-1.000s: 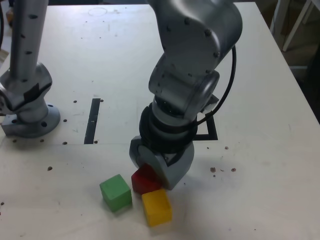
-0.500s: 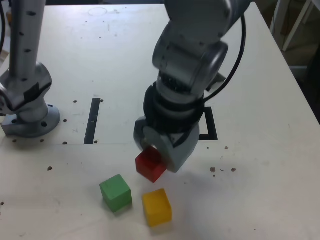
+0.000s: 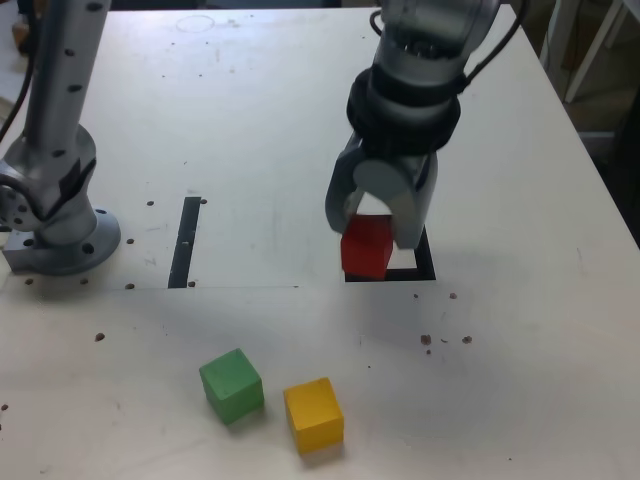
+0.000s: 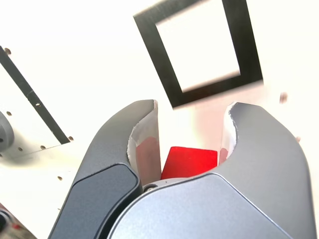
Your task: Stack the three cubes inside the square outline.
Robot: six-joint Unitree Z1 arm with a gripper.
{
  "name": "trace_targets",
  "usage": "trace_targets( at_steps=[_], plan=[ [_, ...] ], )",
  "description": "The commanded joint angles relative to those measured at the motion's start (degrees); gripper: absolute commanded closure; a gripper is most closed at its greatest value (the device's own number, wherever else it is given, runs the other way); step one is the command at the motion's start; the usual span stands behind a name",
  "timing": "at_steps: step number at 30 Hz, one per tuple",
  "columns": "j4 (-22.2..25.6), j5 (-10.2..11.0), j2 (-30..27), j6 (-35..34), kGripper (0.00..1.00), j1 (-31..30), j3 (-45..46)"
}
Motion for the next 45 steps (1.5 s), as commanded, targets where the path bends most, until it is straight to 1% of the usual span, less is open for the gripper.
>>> trace_targets(
  at_steps=[1, 5, 10, 22, 27, 38, 39, 40, 44, 45],
  plan=[
    [-0.55, -0.42, -0.22, -0.69, 0.62, 1.75, 0.06],
    [-2.74, -1.51, 0.1, -1.88, 0.62, 5.57, 0.89],
    [-6.05, -1.81, 0.4, -2.62, 0.62, 7.98, 2.77],
    [-12.17, 0.06, 0.39, -2.85, 0.62, 11.46, 9.34],
    [-13.58, 0.26, 0.73, -2.85, 0.62, 11.88, 10.64],
    [-14.57, 0.18, 2.02, -2.85, 0.61, 11.93, 11.07],
    [-14.62, 0.19, 2.08, -2.85, 0.58, 11.93, 11.11],
    [-14.7, 0.2, 2.12, -2.81, 0.53, 11.93, 11.18],
    [-15.48, 0.18, 2.23, -2.59, 0.16, 11.93, 11.85],
    [-15.69, 0.16, 2.26, -2.53, 0.08, 11.93, 12.03]
  ],
)
